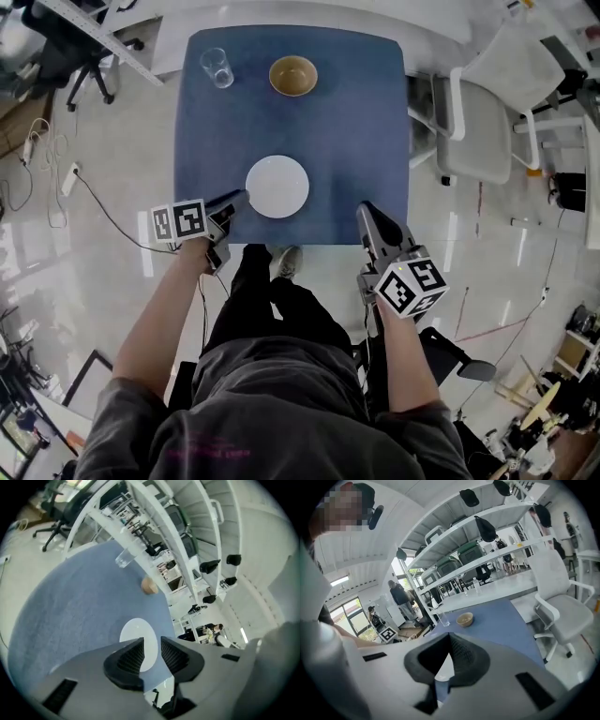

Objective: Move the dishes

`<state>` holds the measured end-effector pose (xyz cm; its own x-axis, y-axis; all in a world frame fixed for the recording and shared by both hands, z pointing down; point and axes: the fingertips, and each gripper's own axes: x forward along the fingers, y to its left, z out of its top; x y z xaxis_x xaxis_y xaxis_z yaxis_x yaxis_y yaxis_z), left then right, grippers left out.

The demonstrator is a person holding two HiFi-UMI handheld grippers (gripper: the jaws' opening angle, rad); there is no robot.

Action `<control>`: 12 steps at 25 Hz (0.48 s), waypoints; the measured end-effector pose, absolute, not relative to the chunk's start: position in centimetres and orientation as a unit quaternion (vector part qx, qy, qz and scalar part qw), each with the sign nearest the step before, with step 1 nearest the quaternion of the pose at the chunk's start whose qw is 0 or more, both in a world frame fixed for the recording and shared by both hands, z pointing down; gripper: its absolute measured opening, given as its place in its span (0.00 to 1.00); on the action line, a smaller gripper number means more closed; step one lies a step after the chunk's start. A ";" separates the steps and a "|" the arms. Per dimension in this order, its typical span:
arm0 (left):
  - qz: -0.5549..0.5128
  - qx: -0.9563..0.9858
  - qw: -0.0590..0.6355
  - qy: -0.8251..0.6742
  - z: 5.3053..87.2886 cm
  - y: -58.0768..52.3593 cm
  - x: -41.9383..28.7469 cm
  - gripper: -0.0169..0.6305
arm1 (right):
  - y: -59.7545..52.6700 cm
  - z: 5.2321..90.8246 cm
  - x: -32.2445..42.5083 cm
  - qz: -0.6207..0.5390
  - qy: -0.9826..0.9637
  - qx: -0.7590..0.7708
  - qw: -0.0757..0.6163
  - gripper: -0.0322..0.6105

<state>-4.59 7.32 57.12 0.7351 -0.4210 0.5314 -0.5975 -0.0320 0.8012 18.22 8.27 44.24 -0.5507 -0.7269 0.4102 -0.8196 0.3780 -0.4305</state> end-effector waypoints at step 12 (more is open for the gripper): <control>0.068 0.825 0.411 -0.381 40.8 7.5 -2.7 0.19 | 9.7 35.3 18.1 0.250 -0.856 0.451 0.031 0.05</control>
<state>-2.65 7.47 40.81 0.7011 -0.5728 0.4247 -0.6840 -0.3719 0.6276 18.07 9.65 35.28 -0.5909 -0.7569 0.2791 -0.7883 0.4682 -0.3992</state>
